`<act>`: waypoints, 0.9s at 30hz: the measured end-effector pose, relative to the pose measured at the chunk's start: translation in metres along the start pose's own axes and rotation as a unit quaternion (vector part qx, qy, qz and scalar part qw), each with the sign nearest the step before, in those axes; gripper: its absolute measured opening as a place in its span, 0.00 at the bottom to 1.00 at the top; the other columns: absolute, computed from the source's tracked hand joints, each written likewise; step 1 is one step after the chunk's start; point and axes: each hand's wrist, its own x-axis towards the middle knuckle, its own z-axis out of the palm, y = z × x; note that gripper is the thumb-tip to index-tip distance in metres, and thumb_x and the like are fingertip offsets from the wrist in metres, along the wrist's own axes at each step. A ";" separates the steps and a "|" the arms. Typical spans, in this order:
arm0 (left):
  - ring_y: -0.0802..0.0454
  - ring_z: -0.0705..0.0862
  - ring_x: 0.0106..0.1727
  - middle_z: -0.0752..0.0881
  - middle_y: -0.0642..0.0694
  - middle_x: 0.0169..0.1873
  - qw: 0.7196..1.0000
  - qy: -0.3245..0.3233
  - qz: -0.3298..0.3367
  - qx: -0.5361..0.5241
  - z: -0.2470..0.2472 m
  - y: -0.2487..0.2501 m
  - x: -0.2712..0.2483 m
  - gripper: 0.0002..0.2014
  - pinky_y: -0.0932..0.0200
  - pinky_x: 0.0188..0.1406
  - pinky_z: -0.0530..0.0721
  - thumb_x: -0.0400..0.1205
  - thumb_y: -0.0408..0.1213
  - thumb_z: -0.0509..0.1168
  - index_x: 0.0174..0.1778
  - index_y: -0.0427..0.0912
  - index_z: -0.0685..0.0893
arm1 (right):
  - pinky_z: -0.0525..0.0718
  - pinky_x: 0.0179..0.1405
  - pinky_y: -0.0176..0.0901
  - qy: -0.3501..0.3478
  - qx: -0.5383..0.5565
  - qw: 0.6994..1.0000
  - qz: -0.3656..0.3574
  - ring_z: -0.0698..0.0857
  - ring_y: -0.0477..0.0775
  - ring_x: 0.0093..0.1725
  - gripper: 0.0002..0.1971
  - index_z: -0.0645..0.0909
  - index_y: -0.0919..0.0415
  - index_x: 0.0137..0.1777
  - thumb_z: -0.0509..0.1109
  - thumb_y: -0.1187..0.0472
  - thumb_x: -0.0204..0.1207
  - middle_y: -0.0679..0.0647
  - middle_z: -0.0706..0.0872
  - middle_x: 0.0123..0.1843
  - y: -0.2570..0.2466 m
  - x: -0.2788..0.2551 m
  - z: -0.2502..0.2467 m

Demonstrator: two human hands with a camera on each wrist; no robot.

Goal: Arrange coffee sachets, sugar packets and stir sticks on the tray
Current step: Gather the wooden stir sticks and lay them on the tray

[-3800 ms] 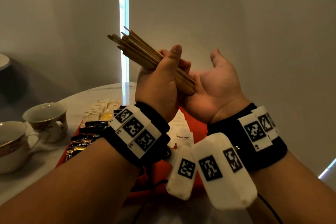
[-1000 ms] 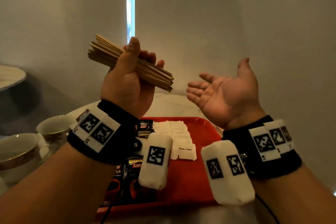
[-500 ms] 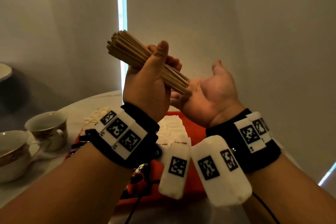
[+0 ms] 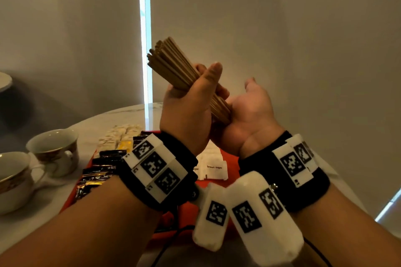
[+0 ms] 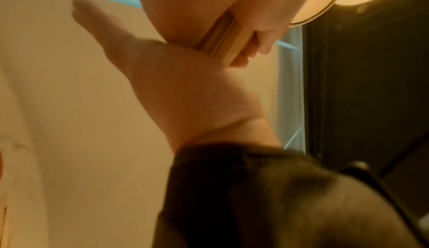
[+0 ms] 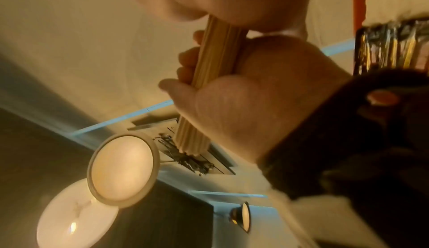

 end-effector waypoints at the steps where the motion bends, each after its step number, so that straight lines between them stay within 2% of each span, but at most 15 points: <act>1: 0.52 0.85 0.34 0.82 0.50 0.27 1.000 -0.004 -0.004 0.002 0.000 -0.002 0.000 0.09 0.47 0.43 0.87 0.84 0.33 0.69 0.38 0.44 0.79 | 0.77 0.75 0.61 -0.002 -0.006 1.000 0.005 0.86 0.67 0.68 0.53 0.68 0.72 0.76 0.52 0.20 0.74 0.65 0.81 0.75 0.000 -0.001 0.000; 4: 0.51 0.83 0.34 0.81 0.48 0.27 0.999 -0.025 0.005 0.028 -0.001 0.002 0.001 0.09 0.47 0.43 0.85 0.83 0.34 0.70 0.38 0.44 0.79 | 0.78 0.73 0.60 0.010 -0.072 0.997 0.000 0.88 0.65 0.65 0.51 0.73 0.70 0.74 0.47 0.20 0.76 0.65 0.87 0.68 -0.001 -0.002 0.000; 6: 0.50 0.82 0.33 0.80 0.48 0.27 0.998 -0.031 0.015 0.055 -0.002 0.008 0.004 0.09 0.48 0.43 0.84 0.81 0.35 0.70 0.36 0.46 0.80 | 0.75 0.74 0.66 -0.010 -0.117 0.993 0.003 0.86 0.68 0.67 0.51 0.73 0.69 0.75 0.45 0.21 0.77 0.67 0.88 0.65 -0.002 -0.003 -0.002; 8: 0.51 0.79 0.32 0.78 0.49 0.27 0.995 -0.035 0.011 0.092 -0.006 0.013 0.007 0.10 0.48 0.40 0.83 0.83 0.36 0.70 0.36 0.46 0.79 | 0.65 0.80 0.73 -0.040 -0.144 0.989 0.010 0.78 0.74 0.75 0.52 0.66 0.64 0.82 0.47 0.19 0.75 0.72 0.80 0.75 -0.005 -0.006 -0.002; 10: 0.51 0.78 0.30 0.77 0.51 0.26 0.987 -0.050 -0.016 0.151 -0.011 0.019 0.009 0.10 0.49 0.36 0.81 0.85 0.37 0.69 0.38 0.45 0.78 | 0.61 0.81 0.74 0.000 -0.198 0.978 -0.067 0.67 0.78 0.81 0.48 0.64 0.57 0.83 0.51 0.21 0.75 0.74 0.67 0.82 -0.015 -0.009 -0.002; 11: 0.52 0.77 0.29 0.77 0.52 0.25 0.978 -0.068 -0.043 0.190 -0.012 0.021 0.008 0.10 0.50 0.34 0.80 0.85 0.39 0.69 0.39 0.45 0.78 | 0.65 0.79 0.73 0.034 -0.252 0.958 -0.134 0.67 0.76 0.82 0.45 0.67 0.56 0.81 0.52 0.22 0.76 0.72 0.68 0.82 -0.022 -0.012 -0.002; 12: 0.53 0.78 0.28 0.77 0.53 0.24 0.965 -0.089 -0.072 0.236 -0.013 0.021 0.006 0.09 0.52 0.33 0.80 0.84 0.40 0.69 0.40 0.45 0.78 | 0.72 0.75 0.69 0.063 -0.316 0.925 -0.199 0.72 0.71 0.80 0.42 0.71 0.56 0.77 0.53 0.23 0.77 0.68 0.74 0.79 -0.030 -0.018 0.000; 14: 0.54 0.78 0.28 0.78 0.53 0.24 0.935 -0.124 -0.119 0.309 -0.012 0.019 0.001 0.09 0.56 0.32 0.82 0.83 0.43 0.70 0.44 0.44 0.78 | 0.82 0.66 0.61 0.084 -0.445 0.841 -0.295 0.84 0.59 0.68 0.37 0.75 0.51 0.71 0.57 0.23 0.74 0.57 0.85 0.67 -0.039 -0.032 0.005; 16: 0.55 0.79 0.27 0.79 0.51 0.25 0.915 -0.153 -0.142 0.345 -0.009 0.015 -0.005 0.08 0.58 0.31 0.82 0.83 0.44 0.70 0.46 0.44 0.79 | 0.85 0.59 0.55 0.076 -0.550 0.766 -0.324 0.87 0.50 0.60 0.36 0.76 0.49 0.70 0.61 0.25 0.70 0.49 0.88 0.59 -0.041 -0.042 0.005; 18: 0.53 0.79 0.26 0.79 0.50 0.24 0.900 -0.182 -0.155 0.364 -0.006 0.010 -0.010 0.08 0.58 0.30 0.82 0.83 0.43 0.70 0.44 0.44 0.80 | 0.87 0.57 0.52 0.050 -0.607 0.729 -0.313 0.89 0.46 0.56 0.36 0.75 0.50 0.72 0.67 0.28 0.71 0.47 0.90 0.55 -0.034 -0.044 0.006; 19: 0.52 0.79 0.26 0.80 0.50 0.23 0.895 -0.193 -0.160 0.369 -0.005 0.008 -0.012 0.08 0.56 0.30 0.83 0.83 0.41 0.70 0.42 0.43 0.80 | 0.89 0.58 0.55 0.036 -0.617 0.725 -0.304 0.90 0.46 0.56 0.32 0.76 0.51 0.71 0.70 0.32 0.73 0.49 0.91 0.54 -0.029 -0.044 0.007; 21: 0.49 0.79 0.27 0.80 0.49 0.21 0.893 -0.196 -0.167 0.370 -0.004 0.004 -0.014 0.07 0.51 0.33 0.83 0.83 0.38 0.70 0.41 0.42 0.82 | 0.90 0.57 0.59 0.018 -0.621 0.723 -0.302 0.92 0.49 0.52 0.16 0.82 0.53 0.61 0.75 0.47 0.78 0.52 0.93 0.50 -0.023 -0.043 0.009; 23: 0.50 0.81 0.26 0.82 0.48 0.23 0.896 -0.185 -0.172 0.365 -0.003 0.004 -0.015 0.05 0.54 0.32 0.85 0.82 0.36 0.71 0.44 0.40 0.82 | 0.91 0.55 0.54 0.018 -0.624 0.718 -0.307 0.93 0.48 0.47 0.04 0.83 0.54 0.52 0.73 0.55 0.82 0.53 0.94 0.46 -0.022 -0.044 0.010; 25: 0.51 0.84 0.26 0.84 0.46 0.27 0.900 -0.173 -0.170 0.362 -0.003 0.003 -0.015 0.05 0.57 0.30 0.87 0.81 0.35 0.72 0.49 0.40 0.82 | 0.92 0.52 0.47 0.020 -0.621 0.723 -0.301 0.93 0.47 0.44 0.02 0.83 0.55 0.50 0.72 0.57 0.82 0.53 0.94 0.44 -0.022 -0.044 0.011; 27: 0.50 0.86 0.27 0.85 0.43 0.31 0.909 -0.153 -0.163 0.351 -0.001 0.000 -0.015 0.08 0.55 0.33 0.89 0.80 0.33 0.73 0.53 0.40 0.82 | 0.92 0.51 0.47 0.026 -0.609 0.733 -0.301 0.93 0.48 0.44 0.03 0.84 0.56 0.51 0.72 0.59 0.82 0.53 0.94 0.44 -0.022 -0.043 0.012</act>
